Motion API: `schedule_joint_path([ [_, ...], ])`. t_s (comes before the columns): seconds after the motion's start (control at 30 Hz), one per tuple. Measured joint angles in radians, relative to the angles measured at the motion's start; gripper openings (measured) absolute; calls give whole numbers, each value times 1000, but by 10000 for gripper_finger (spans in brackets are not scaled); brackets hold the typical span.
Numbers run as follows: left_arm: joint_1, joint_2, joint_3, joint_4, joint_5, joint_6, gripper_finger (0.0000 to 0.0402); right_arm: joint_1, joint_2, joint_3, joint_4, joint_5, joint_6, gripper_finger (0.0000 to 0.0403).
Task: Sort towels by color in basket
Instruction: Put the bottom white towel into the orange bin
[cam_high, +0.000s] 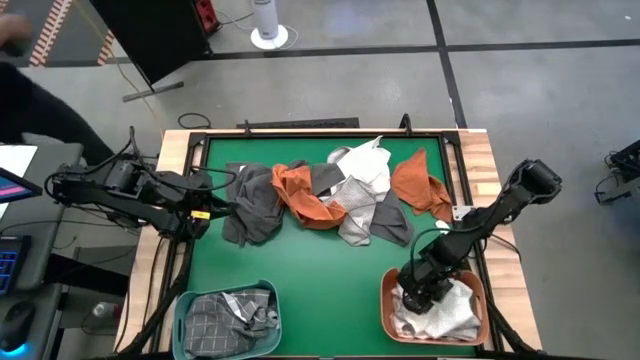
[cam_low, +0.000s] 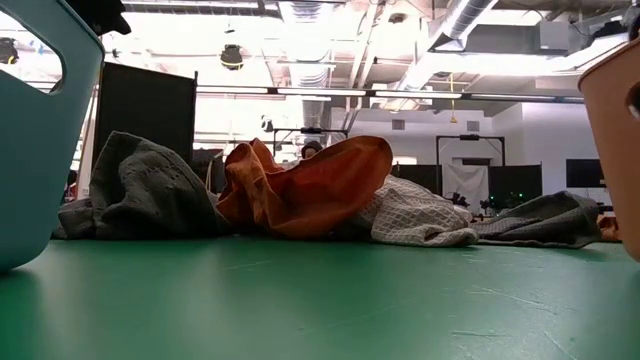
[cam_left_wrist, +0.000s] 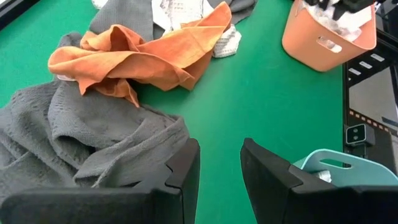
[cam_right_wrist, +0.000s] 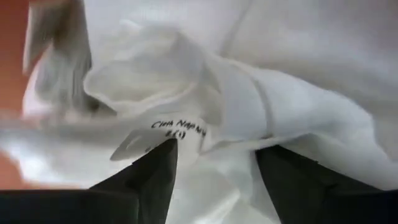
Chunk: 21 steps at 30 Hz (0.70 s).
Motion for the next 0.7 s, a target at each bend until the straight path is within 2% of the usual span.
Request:
schedule_joint_path([
  [0.13, 0, 0, 0, 0, 0, 0, 110, -21, -67, 0, -4, -32, 24, 269],
  [0.5, 0, 0, 0, 1, 1, -7, 110, -115, -303, 0, -90, 22, 102, 269],
  [0.57, 0, 0, 0, 0, 1, -15, 110, -139, -334, 0, -119, 58, 88, 269],
  [0.7, 0, 0, 0, 0, 1, -22, 110, -196, -379, 0, -171, 224, 39, 269],
])
